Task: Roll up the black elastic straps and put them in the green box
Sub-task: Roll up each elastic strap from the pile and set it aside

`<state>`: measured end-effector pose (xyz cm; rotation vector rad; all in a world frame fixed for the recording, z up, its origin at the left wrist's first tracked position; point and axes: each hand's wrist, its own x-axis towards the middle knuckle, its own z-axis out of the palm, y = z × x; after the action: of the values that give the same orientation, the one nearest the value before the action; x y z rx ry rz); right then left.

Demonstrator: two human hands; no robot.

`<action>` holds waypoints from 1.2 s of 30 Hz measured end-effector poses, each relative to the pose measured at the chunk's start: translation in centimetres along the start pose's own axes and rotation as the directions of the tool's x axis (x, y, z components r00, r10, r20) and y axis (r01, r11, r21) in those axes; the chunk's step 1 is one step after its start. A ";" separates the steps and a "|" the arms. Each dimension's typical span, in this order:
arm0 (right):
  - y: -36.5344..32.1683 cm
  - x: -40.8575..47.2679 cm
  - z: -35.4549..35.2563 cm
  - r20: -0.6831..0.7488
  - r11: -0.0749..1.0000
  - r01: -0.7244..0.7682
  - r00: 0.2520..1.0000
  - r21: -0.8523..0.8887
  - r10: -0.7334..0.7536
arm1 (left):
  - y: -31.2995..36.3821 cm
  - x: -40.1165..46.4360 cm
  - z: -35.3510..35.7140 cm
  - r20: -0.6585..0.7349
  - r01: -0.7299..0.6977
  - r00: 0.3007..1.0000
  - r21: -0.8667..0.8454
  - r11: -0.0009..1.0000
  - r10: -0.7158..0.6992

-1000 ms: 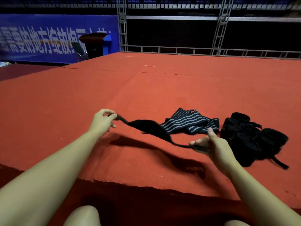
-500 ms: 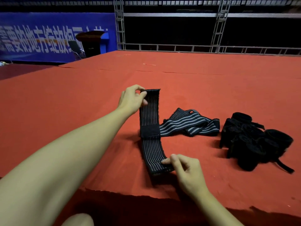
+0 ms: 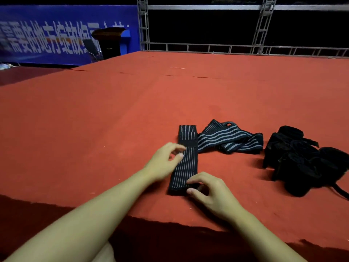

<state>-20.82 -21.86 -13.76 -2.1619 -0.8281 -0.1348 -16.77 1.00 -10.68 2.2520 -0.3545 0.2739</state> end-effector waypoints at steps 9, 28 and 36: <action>0.8 -0.4 0.0 -0.104 0.991 -0.098 0.991 -0.092 0.088 | -0.1 -6.6 1.5 0.095 -0.219 0.975 0.238 0.946 0.202; 0.6 -0.5 0.2 -0.072 0.992 -0.119 0.991 -0.049 0.116 | 0.5 -7.8 1.9 0.028 -0.357 0.933 0.180 0.916 0.358; 0.5 -0.1 0.0 -0.074 0.987 -0.142 0.988 -0.069 0.137 | 0.3 -7.6 1.8 0.055 -0.362 0.930 0.303 0.882 0.363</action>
<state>-20.60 -22.08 -14.10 -2.2636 -0.6390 -0.1704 -23.82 0.63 -13.98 2.4786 -0.7833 0.5637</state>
